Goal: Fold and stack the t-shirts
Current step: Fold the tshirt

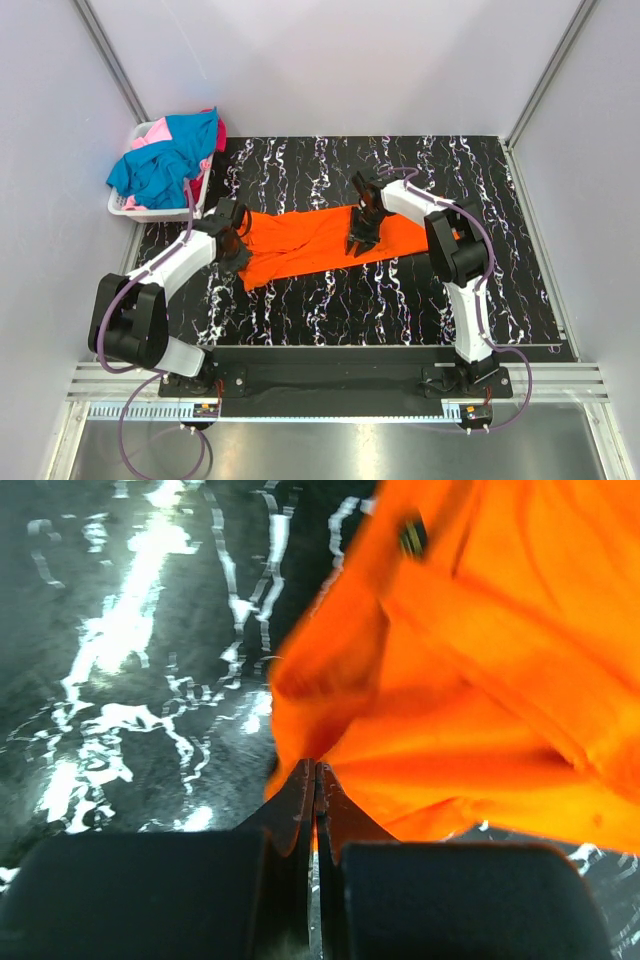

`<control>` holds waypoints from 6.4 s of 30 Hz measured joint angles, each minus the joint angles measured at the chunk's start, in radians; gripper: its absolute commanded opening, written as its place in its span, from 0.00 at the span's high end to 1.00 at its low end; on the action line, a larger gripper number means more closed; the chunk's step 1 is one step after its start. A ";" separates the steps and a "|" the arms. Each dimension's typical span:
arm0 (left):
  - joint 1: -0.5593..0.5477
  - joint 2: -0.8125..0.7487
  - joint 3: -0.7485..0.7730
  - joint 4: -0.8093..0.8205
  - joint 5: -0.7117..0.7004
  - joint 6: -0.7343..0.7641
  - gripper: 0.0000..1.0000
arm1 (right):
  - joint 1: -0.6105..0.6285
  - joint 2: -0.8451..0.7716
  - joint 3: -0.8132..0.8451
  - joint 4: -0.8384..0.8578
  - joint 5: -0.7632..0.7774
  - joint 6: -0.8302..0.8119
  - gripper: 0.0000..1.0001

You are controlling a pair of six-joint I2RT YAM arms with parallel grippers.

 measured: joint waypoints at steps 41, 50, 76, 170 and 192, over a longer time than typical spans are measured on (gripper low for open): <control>0.028 0.080 0.052 0.108 0.147 0.046 0.56 | 0.106 -0.083 0.172 -0.014 -0.047 -0.063 0.59; 0.048 0.186 0.082 0.155 0.183 0.038 0.57 | 0.151 -0.032 0.187 0.037 -0.148 -0.055 0.59; 0.056 0.230 0.100 0.188 0.196 0.043 0.68 | 0.185 0.103 0.243 0.063 -0.198 -0.033 0.61; 0.073 0.177 0.179 0.170 0.118 0.033 1.00 | 0.177 0.147 0.495 -0.015 -0.029 -0.080 1.00; 0.073 0.352 0.338 0.227 0.122 0.047 0.96 | 0.142 0.294 0.597 -0.066 -0.024 -0.100 1.00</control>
